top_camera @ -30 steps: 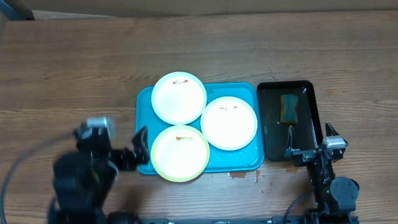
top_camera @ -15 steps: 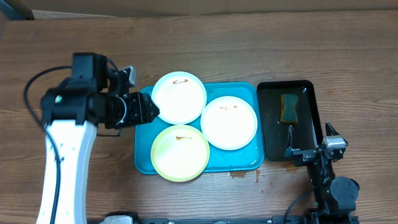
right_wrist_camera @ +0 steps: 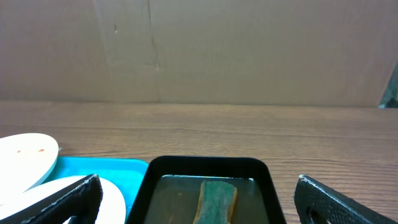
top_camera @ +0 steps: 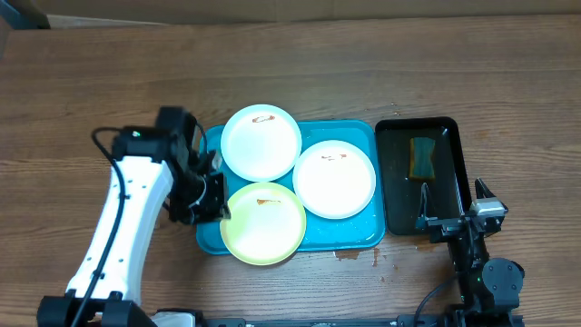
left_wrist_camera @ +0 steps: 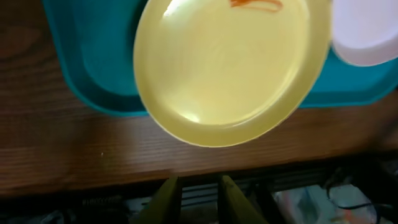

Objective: Clean dirty plates on tray and stack at the side
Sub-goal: 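Move the left gripper to the yellow plate's near rim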

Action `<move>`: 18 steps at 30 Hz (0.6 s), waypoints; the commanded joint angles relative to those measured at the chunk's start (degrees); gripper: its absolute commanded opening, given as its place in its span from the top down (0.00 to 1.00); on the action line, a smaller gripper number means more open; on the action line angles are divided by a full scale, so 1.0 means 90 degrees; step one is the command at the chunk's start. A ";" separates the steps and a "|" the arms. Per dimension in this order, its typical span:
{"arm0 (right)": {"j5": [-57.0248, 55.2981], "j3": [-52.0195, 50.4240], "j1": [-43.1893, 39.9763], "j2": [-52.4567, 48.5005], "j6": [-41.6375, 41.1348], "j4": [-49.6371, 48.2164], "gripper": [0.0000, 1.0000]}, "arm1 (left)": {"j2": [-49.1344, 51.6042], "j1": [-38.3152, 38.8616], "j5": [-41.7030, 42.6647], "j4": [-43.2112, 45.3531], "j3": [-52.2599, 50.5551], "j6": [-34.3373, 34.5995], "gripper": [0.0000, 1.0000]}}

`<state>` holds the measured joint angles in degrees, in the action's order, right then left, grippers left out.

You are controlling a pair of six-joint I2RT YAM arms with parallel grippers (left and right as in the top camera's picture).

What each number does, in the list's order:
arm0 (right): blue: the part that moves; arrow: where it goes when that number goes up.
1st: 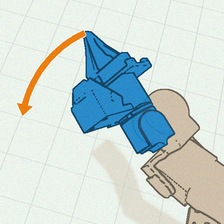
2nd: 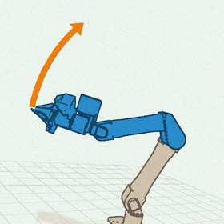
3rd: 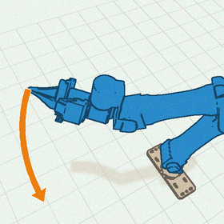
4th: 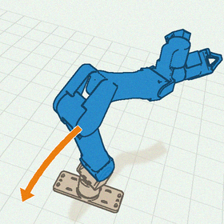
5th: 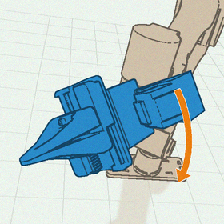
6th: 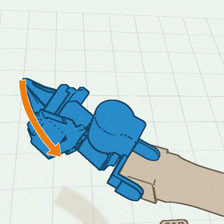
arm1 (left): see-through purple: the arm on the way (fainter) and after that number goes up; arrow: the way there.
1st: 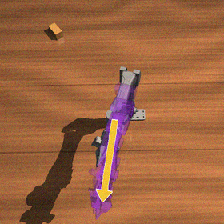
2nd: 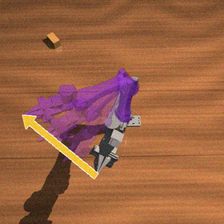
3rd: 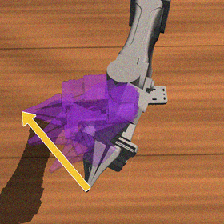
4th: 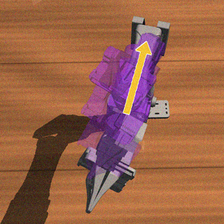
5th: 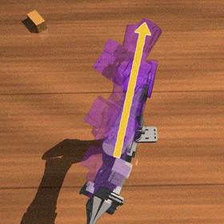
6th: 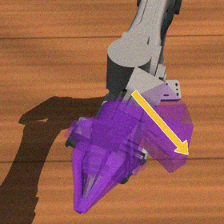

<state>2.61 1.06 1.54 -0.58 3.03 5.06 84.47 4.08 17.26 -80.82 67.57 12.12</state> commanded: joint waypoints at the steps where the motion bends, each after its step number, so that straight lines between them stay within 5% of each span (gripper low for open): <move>1: 0.0007 -0.0068 -0.0017 0.0046 0.0002 -0.0046 0.00 | -0.0017 0.0070 -0.0391 0.0141 -0.0590 0.0308 0.75; 15: 0.0012 -0.0068 -0.0017 0.0046 0.0000 -0.0049 0.00 | -0.0017 0.0304 -0.0010 0.0661 -0.0838 0.0746 0.68; 18: 0.0007 -0.0066 -0.0019 0.0046 0.0005 -0.0228 0.00 | -0.0017 0.0350 0.0403 0.0833 -0.0838 0.0750 0.60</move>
<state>2.59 1.06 1.54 -0.58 3.03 4.54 84.47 6.42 17.15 -73.97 60.29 17.50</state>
